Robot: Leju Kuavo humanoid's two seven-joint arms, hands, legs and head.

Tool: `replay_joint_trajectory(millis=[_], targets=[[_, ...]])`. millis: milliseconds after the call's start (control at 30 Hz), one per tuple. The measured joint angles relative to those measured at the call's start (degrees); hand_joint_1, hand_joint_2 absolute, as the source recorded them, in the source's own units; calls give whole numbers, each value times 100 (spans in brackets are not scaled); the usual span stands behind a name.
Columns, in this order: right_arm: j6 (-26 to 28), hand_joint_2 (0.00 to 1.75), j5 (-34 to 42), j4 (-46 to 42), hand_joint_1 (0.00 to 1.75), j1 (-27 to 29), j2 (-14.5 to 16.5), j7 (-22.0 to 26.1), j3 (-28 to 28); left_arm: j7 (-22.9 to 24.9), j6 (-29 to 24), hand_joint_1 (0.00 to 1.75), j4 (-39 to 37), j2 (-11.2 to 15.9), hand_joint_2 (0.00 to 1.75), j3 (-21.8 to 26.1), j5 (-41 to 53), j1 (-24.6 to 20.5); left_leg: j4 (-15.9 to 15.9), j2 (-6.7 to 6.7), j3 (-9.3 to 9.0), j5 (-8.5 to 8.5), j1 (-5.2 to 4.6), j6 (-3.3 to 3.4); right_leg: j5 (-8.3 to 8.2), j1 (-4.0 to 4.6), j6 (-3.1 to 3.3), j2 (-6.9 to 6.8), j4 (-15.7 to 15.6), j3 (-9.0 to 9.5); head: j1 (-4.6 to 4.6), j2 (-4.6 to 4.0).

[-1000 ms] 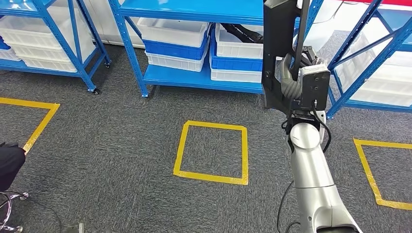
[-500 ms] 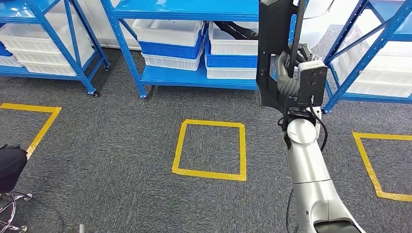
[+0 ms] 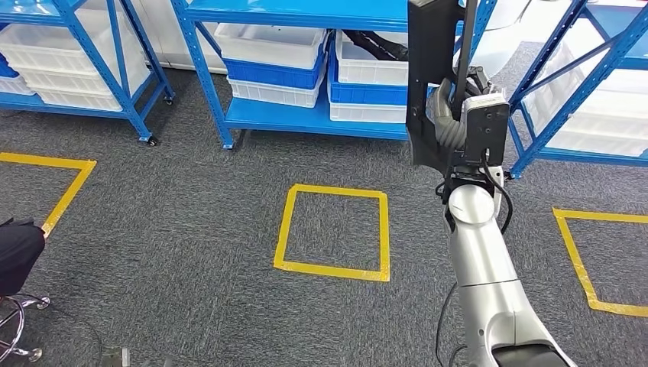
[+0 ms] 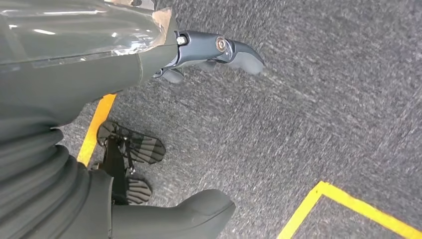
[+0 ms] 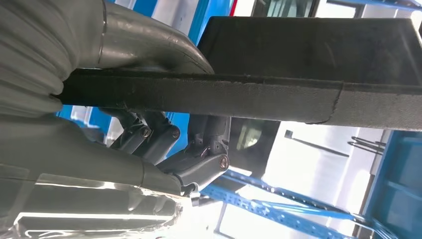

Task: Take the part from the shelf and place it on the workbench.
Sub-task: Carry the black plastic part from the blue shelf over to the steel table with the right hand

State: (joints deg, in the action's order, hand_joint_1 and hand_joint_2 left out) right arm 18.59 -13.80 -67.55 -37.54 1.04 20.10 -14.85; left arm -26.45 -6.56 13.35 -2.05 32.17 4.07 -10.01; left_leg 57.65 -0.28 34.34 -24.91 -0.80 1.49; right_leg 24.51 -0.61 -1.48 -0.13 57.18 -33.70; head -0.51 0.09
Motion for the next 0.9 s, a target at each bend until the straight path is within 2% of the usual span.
replay_joint_trajectory(millis=[167, 267, 300, 333, 400, 433, 467, 500, 567, 600, 633, 700, 767, 833, 900], targets=[[15, 175, -49, 68, 175, -25, 25, -1, -39, 0, -25, 0, 0, 8, 175, 25, -33, -9, 32, -3, 43, 17, -21, 51, -35, -33, -53, -2, -6, -20, 0, 0], [14, 175, -58, 109, 175, -69, 55, -1, -60, -6, -29, 0, 0, 14, 175, 39, -38, -11, -18, -13, 43, 77, 13, 144, 8, -33, -85, -9, 63, -79, 1, 0], [14, 175, -63, 122, 175, -91, 58, -1, -66, -11, -29, 0, 0, 13, 175, 39, -38, -12, -42, -15, 45, 105, 32, 182, 117, -29, -74, -8, 238, -164, 9, 0], [15, 175, -69, 137, 175, -106, 58, -1, -73, -15, -29, 0, 0, 13, 175, 40, -39, -13, -56, -18, 51, 128, 46, 213, 283, -29, -53, -5, 539, -299, 19, 0], [17, 175, -78, 168, 175, -113, 54, -1, -86, -20, -29, 0, -1, 12, 175, 42, -40, -13, -57, -47, 92, 158, 48, 229, 656, -32, -18, -2, 1355, -628, 36, 0], [19, 175, -82, 185, 175, -105, 52, -1, -91, -20, -29, 0, -1, 10, 175, 44, -40, -10, -55, -71, 113, 173, 48, 224, 767, -33, -25, -2, 1651, -738, 36, 0], [20, 175, -90, 203, 175, -98, 50, -1, -95, -20, -30, 0, -2, 9, 175, 45, -40, -9, -52, -102, 133, 190, 48, 210, 793, -33, -48, -2, 1742, -743, 37, 0], [21, 175, -98, 220, 175, -96, 48, -1, -96, -20, -30, 0, -3, 6, 175, 46, -40, -8, -50, -140, 148, 208, 49, 190, 731, -34, -82, 1, 1587, -624, 38, 0], [22, 175, -116, 241, 175, -109, 43, -1, -98, -16, -32, 0, -4, -2, 175, 49, -44, -8, -40, -213, 169, 239, 50, 143, 488, -52, -132, 84, 752, -137, 40, 0], [22, 175, -123, 246, 175, -118, 41, -1, -99, -4, -37, 0, -4, -5, 175, 51, -50, -9, -32, -248, 182, 252, 43, 115, 389, -50, -125, 133, 371, 80, 39, 0], [23, 175, -132, 249, 175, -123, 41, -1, -100, 14, -41, 0, -4, -5, 175, 55, -65, -9, -26, -274, 199, 268, 40, 81, 331, -43, -97, 173, 128, 209, 36, 0], [26, 175, -143, 254, 175, -122, 43, -1, -103, 64, -47, 0, -7, -10, 175, 73, -98, 2, -34, -324, 229, 309, 46, 3, 286, -1, -16, 150, 36, 253, 32, 0], [33, 175, -147, 257, 175, -125, 43, -1, -104, 99, -33, 0, -12, -17, 175, 93, -118, 27, -11, -334, 271, 301, 71, -67, 229, -37, 79, 76, 8, 246, 32, 0], [51, 175, -154, 256, 175, -136, 45, -1, -103, 122, -9, 0, -17, -26, 175, 111, -127, 40, 363, -211, 445, 36, 94, -134, 178, -77, 164, 0, -25, 243, -7, 0], [69, 175, -166, 256, 175, -134, 38, -4, -101, 171, 6, 0, -26, -41, 175, 122, -120, 43, 1145, -62, 776, -388, 123, -204, 160, -56, 197, -79, -26, 217, -49, 0]])
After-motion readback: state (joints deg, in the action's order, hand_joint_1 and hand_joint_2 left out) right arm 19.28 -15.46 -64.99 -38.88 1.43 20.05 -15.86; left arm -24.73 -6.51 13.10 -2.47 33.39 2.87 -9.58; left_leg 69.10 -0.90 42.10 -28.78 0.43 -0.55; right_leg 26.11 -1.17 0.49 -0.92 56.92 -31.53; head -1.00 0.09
